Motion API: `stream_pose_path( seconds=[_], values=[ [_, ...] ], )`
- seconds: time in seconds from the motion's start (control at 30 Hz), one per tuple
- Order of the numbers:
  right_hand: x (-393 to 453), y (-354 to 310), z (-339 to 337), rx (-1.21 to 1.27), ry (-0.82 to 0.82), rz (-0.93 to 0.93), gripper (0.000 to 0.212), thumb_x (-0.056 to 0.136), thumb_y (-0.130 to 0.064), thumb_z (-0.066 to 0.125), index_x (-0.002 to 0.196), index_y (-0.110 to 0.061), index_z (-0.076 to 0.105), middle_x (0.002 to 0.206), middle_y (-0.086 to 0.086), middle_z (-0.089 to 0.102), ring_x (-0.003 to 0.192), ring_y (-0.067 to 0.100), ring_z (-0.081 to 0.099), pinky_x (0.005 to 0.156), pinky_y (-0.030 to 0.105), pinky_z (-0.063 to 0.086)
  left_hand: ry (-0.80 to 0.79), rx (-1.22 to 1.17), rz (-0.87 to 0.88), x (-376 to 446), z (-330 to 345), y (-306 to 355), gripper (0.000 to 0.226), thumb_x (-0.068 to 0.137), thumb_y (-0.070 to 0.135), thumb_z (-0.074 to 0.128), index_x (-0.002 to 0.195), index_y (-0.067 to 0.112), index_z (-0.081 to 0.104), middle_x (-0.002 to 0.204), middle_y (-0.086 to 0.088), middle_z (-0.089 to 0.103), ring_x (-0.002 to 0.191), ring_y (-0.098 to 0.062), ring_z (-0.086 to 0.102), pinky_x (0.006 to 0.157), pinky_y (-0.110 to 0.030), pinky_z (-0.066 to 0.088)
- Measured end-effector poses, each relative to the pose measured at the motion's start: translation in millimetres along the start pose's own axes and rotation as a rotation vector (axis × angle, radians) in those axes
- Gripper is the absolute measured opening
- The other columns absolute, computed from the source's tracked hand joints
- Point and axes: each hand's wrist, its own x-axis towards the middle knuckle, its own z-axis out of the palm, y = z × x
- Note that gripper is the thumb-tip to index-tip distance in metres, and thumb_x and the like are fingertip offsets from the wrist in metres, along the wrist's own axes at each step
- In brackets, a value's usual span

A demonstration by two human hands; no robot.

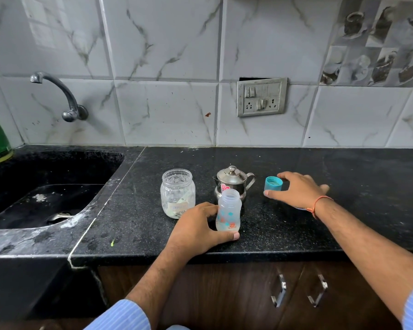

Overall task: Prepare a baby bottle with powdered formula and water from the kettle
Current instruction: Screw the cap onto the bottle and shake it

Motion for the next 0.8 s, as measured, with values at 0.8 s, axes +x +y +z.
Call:
stream_pose_path(
  seconds=[0.8],
  values=[
    [-69.7,-61.9,-48.4,0.291,0.052,-0.639,0.068,0.07,-0.056,0.094,0.133,-0.041,0.071,0.111,-0.016,0.058,0.101,0.008,0.061,0.089,0.03,0.05,0.007,0.039,0.002,-0.9,-1.8,2.9,0.08,0.06,0.088,0.077,0.126,0.043,0.079,0.116,0.025,0.07,0.107,0.005,0.065,0.094,-0.027,0.056]
  ],
)
